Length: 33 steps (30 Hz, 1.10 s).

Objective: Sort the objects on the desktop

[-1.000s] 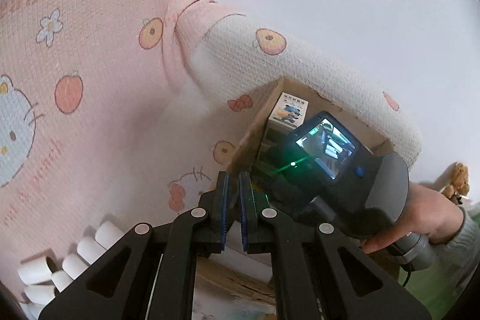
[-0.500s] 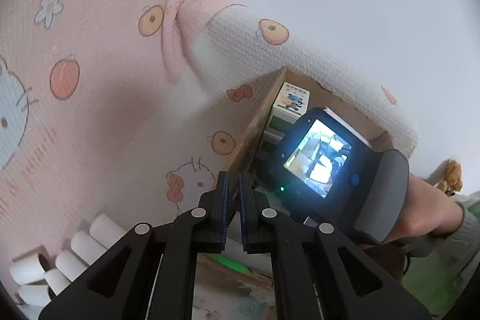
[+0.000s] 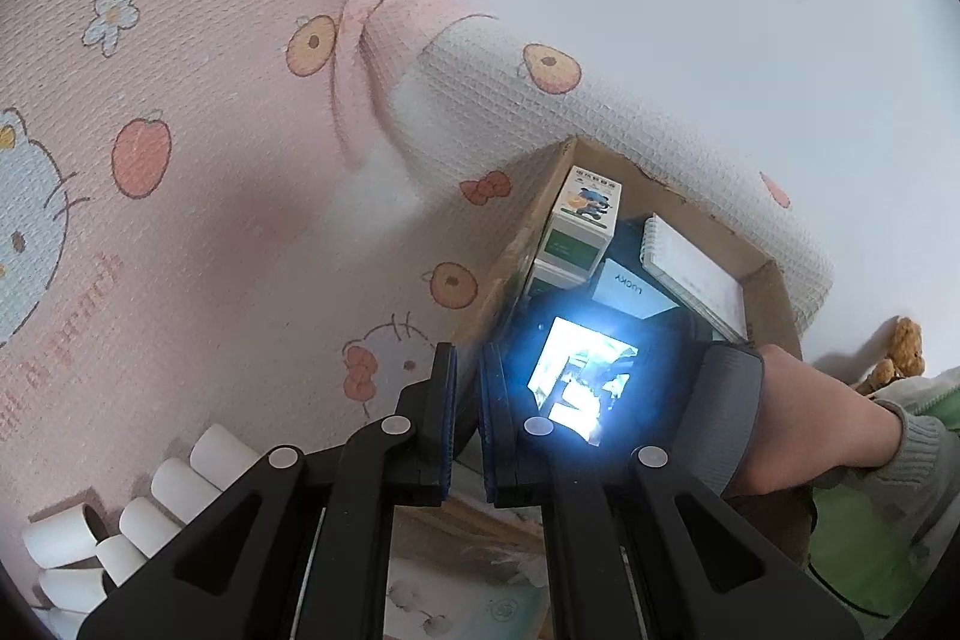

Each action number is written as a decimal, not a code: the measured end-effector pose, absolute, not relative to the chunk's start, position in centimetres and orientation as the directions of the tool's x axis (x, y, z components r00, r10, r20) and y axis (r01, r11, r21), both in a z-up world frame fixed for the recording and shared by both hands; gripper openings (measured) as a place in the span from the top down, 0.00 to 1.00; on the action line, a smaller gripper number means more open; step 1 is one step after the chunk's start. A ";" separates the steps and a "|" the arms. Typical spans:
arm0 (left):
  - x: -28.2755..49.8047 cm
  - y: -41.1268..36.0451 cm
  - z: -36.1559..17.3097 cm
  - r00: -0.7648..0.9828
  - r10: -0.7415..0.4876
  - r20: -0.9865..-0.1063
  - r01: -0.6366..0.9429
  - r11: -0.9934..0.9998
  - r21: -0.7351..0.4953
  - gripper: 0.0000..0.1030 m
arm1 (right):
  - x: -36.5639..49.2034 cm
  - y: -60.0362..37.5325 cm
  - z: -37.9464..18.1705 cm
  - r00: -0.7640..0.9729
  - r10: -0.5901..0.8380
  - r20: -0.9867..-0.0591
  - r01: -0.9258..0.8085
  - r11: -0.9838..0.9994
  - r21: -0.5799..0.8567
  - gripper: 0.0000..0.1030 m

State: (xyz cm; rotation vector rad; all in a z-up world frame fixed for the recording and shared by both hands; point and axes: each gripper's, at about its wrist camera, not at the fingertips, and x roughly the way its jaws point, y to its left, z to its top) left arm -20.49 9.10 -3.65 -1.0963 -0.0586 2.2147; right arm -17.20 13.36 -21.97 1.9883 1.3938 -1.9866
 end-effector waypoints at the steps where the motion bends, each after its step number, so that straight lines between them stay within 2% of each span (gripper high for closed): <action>1: -20.5 9.0 -3.6 -0.436 0.571 -0.695 -0.536 -0.786 -0.309 0.93 | -17.2 13.2 -21.9 -0.196 0.544 -0.816 0.571 -0.614 -0.546 0.84; 15: -20.1 8.5 -3.7 -0.440 0.559 -0.703 -0.524 -0.795 -0.305 0.93 | -16.6 12.0 -20.7 -0.297 0.487 -0.821 0.611 -0.564 -0.555 0.87; 22: -20.0 8.8 -3.3 -0.441 0.557 -0.704 -0.539 -0.791 -0.289 0.93 | -16.4 11.7 -16.5 -0.308 0.393 -0.866 0.586 -0.639 -0.498 0.87; 25: -19.9 9.3 -2.9 -0.445 0.553 -0.704 -0.549 -0.790 -0.274 0.93 | -15.9 12.3 -13.5 -0.257 0.286 -0.923 0.552 -0.740 -0.384 0.87; 30: -19.9 10.6 -2.3 -0.433 0.543 -0.719 -0.563 -0.786 -0.255 0.93 | -15.2 15.1 -10.9 -0.031 0.026 -0.999 0.418 -0.908 -0.037 0.87; 33: -19.9 12.5 -2.3 -0.373 0.535 -0.758 -0.597 -0.764 -0.246 0.93 | -11.4 13.4 -10.5 -0.006 -0.007 -1.000 0.338 -0.941 0.004 0.87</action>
